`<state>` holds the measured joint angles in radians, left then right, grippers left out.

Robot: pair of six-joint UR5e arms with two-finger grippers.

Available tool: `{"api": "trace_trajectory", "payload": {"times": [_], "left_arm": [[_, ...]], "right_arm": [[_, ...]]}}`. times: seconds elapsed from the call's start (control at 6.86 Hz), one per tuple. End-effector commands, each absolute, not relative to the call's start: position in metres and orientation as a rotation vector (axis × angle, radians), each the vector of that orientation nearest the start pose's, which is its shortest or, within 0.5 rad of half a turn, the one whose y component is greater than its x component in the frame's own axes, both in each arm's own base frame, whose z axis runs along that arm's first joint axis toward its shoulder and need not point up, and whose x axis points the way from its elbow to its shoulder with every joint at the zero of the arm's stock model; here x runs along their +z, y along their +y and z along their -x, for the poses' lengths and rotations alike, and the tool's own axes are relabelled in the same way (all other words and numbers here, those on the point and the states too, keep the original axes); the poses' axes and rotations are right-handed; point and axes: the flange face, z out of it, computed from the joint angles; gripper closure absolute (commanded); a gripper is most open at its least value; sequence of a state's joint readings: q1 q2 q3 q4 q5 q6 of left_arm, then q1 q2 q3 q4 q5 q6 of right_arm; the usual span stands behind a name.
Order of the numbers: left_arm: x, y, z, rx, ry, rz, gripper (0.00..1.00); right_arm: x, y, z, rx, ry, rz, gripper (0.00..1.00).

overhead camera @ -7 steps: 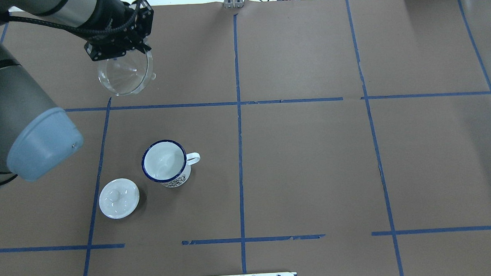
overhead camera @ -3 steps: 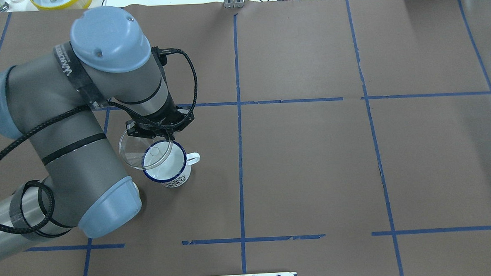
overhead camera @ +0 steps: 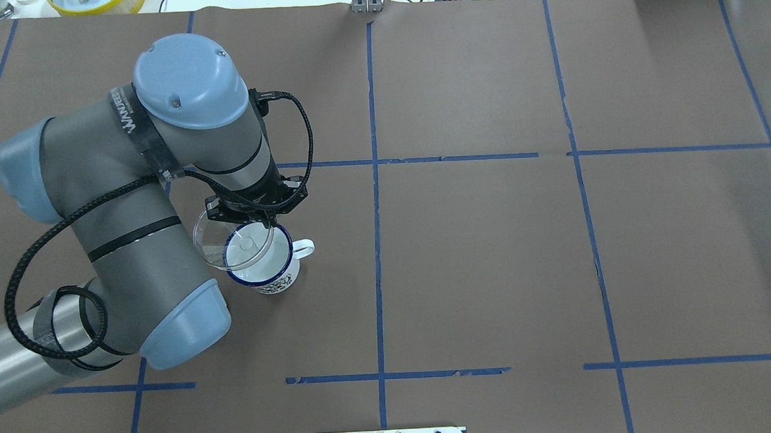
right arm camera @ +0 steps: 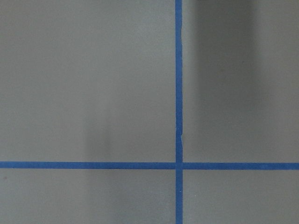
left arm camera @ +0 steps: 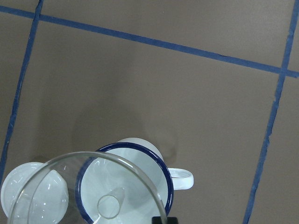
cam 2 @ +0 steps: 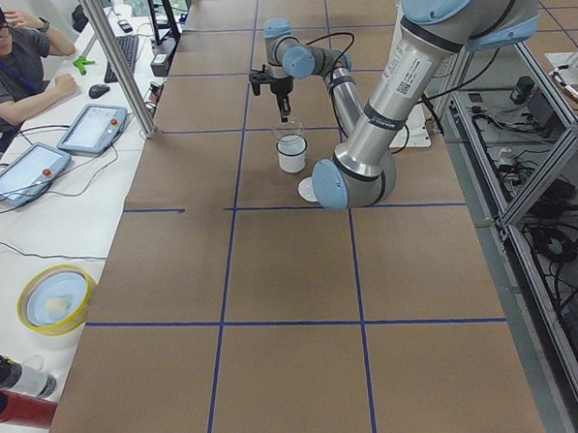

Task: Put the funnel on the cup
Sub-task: 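Carry the funnel over the mug and lower it into the opening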

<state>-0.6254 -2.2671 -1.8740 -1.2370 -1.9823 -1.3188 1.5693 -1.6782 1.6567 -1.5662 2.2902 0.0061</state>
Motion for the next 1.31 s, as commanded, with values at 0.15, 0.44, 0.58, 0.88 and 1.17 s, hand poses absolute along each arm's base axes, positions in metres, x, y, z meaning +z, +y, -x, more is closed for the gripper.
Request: {"api": "trace_trajectory", "payload": {"times": [0.15,0.44,0.58,0.88,1.17], "left_arm": [[0.180,-0.447,-0.460,-0.212,0.767,0.076,1.00],[0.181,-0.438,-0.468,-0.194,0.765,0.083,1.00],[0.181,-0.436,-0.470,-0.189,0.765,0.085,1.00],[0.183,-0.433,-0.473,-0.186,0.762,0.089,1.00],[0.183,-0.433,-0.474,-0.184,0.763,0.089,0.97]], "right_arm": [[0.670,-0.445,-0.067,0.010,-0.719,0.019,0.00],[0.670,-0.445,-0.067,0.010,-0.719,0.019,0.00],[0.670,-0.445,-0.067,0.010,-0.719,0.019,0.00],[0.670,-0.445,-0.067,0.010,-0.719,0.019,0.00],[0.670,-0.445,-0.067,0.010,-0.719,0.019,0.00]]}}
